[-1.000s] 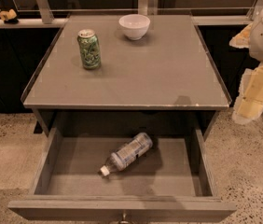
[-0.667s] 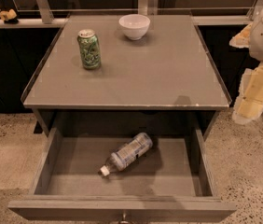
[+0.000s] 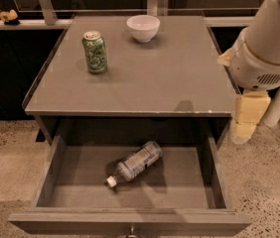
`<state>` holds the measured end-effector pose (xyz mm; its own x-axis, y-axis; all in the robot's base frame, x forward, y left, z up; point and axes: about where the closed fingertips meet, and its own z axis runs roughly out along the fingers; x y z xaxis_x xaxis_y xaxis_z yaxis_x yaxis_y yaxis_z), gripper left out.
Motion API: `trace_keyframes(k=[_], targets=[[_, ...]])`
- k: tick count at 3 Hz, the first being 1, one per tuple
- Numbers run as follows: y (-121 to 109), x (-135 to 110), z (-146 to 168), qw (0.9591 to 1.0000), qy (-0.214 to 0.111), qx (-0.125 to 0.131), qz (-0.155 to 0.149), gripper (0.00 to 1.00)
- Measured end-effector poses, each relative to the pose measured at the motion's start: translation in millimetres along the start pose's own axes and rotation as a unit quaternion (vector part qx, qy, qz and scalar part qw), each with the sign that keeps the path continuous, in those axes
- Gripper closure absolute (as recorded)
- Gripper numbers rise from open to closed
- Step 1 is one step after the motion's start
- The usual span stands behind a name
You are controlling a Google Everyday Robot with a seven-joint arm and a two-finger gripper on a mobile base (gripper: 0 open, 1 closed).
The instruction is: Pick blue plastic bottle from top drawer and place on counter
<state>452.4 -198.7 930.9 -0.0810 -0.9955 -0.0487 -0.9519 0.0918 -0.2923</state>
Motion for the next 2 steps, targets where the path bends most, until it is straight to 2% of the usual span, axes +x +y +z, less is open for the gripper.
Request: trace_keyframes(k=[1,2], targets=[[11.7,3.4,32.2,0.9989,0.033,-0.011,-0.032,0.00],[11.7,3.4,32.3,0.9989,0.033,-0.011,-0.032,0.00]])
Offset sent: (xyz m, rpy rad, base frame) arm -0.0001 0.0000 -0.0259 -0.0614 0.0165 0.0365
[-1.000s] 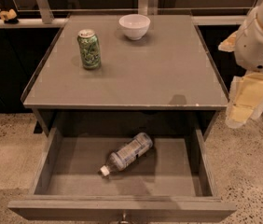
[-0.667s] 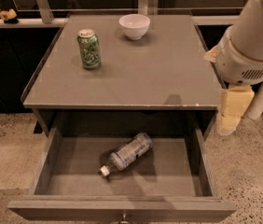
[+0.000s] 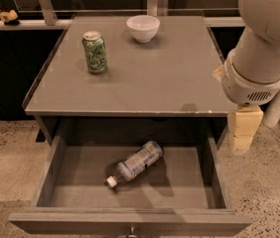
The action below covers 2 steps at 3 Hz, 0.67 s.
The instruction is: Pick blue plastic bottle from top drawer and place on counter
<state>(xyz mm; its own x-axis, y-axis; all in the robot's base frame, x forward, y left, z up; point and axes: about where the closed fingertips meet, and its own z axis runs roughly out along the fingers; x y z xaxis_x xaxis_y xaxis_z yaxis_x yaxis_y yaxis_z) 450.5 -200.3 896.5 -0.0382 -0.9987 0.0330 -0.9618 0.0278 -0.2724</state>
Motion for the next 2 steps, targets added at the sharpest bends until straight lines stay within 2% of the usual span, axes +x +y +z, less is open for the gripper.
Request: trace_keyframes(k=[1,2], targets=[[18,2,19,0.9993,-0.025,-0.023,-0.018,0.00],[47,-3,56,0.9965,-0.035,-0.046,-0.060,0.00]])
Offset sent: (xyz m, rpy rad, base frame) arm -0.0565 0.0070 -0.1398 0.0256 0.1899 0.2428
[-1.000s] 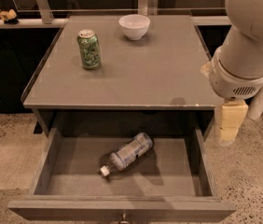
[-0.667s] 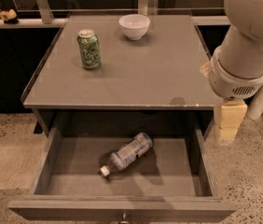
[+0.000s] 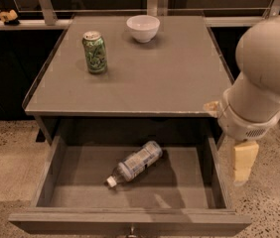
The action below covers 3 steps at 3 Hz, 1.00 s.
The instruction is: Pick blue plastic bottle from top drawer and place on counter
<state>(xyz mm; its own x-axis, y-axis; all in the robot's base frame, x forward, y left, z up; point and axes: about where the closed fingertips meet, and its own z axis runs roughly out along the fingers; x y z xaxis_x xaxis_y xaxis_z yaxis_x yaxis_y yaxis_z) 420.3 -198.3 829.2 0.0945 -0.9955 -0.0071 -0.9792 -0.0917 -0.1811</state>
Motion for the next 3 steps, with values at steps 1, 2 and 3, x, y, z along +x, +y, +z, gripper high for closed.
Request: trace_keyframes(k=[1,2,3], targets=[[19,-16,47,0.9982,-0.011,-0.020,-0.056,0.00],[22,-41,88,0.9929,-0.042,-0.033,-0.106,0.00],[22,-41,88,0.9929,-0.042,-0.033,-0.106,0.00]])
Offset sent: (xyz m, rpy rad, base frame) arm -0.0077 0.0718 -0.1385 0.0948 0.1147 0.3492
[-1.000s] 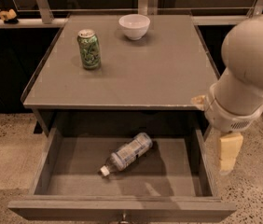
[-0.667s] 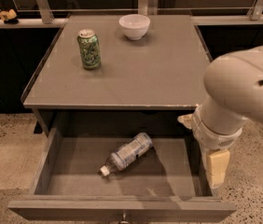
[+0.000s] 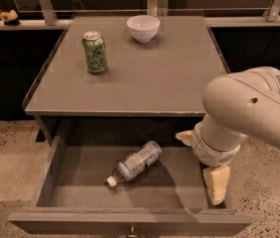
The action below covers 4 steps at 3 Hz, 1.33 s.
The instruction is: Pick blue plastic bottle from top drawer and place on counter
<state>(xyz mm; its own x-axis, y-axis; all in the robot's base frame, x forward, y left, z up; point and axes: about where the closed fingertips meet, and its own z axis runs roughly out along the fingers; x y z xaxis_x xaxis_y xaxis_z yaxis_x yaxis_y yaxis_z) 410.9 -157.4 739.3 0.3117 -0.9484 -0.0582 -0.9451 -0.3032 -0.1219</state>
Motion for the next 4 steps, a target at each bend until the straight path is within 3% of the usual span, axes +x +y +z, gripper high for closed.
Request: trace_keyframes(k=[1,2,3,4], targets=[[-1,14,6,0.9995,-0.029,0.002,0.009,0.00],[-3,38,22,0.9960,-0.087,0.004,0.021,0.00],[-8,43,62,0.9880,-0.151,-0.029,0.014,0.00],[-8,43,66,0.9882,-0.150,-0.029,0.015,0.00]])
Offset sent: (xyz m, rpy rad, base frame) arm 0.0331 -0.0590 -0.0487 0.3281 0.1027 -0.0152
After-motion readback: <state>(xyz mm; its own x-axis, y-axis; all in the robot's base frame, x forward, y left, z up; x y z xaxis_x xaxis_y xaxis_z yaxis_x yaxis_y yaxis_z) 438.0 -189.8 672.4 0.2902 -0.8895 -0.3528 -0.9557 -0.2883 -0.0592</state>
